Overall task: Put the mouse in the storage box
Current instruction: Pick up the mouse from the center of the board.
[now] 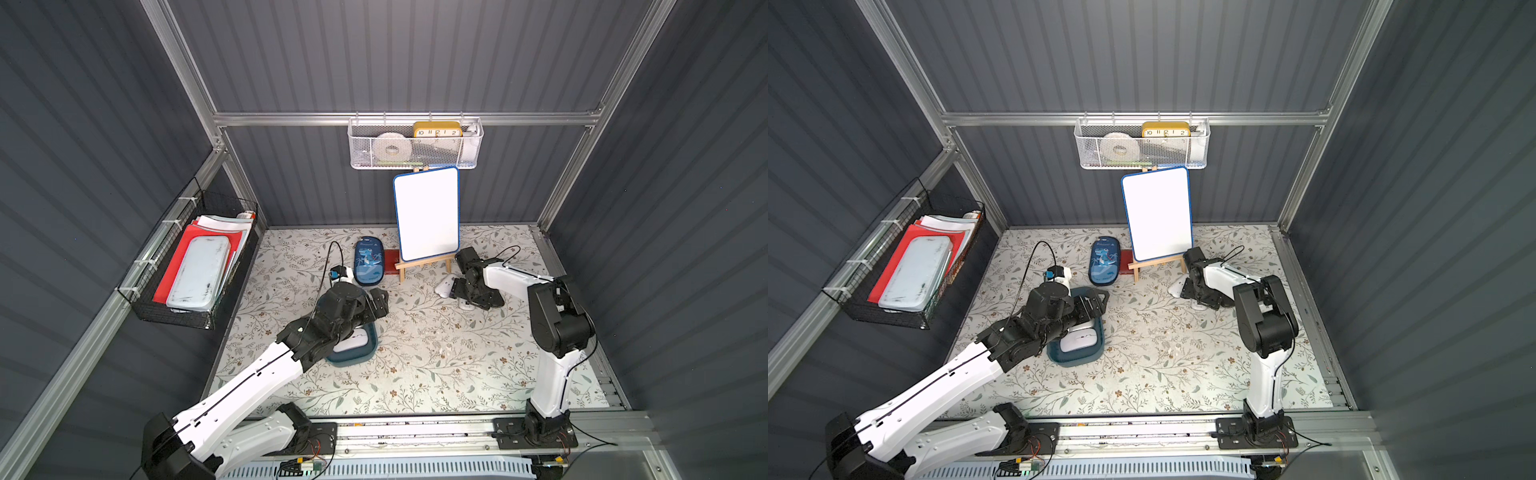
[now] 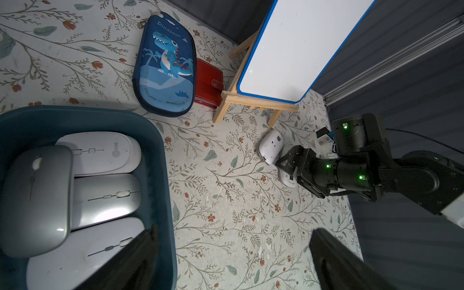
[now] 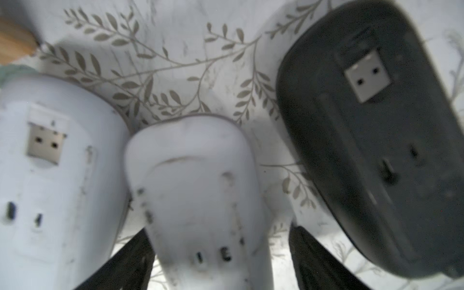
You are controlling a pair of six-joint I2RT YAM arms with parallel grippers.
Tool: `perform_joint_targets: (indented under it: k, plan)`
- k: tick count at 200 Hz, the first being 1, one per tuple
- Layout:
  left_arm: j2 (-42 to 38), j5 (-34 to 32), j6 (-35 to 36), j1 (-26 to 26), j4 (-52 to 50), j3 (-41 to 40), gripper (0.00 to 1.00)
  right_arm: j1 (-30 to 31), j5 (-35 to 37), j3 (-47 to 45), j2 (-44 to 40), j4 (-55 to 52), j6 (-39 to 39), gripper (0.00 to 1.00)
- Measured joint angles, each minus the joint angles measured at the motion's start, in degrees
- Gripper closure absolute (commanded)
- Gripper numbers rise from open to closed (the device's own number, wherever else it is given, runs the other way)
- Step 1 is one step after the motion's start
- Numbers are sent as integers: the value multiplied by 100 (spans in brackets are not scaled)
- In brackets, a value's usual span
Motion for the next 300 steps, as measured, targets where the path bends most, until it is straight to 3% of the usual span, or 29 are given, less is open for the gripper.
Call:
perform_joint_targets:
  k: [79,127,197,258,300]
  plan:
    - [68,2,-2,0,0,2,1,42,190,114,72,-87,-197,44]
    - [2,162,-46,0,201,-223,1,42,136,-267,-247,72,-221,49]
    - [-227,925,-114,0,898,-503,1,313,-127,-1897,-2581,968,-538,57]
    - [-356,1941,-136,0,1725,-857,1,1338,-192,-4019,-4872,2503,-1250,61]
    - [-339,2581,-81,0,2153,-933,0,1934,-358,-5031,-5606,3547,-1672,62]
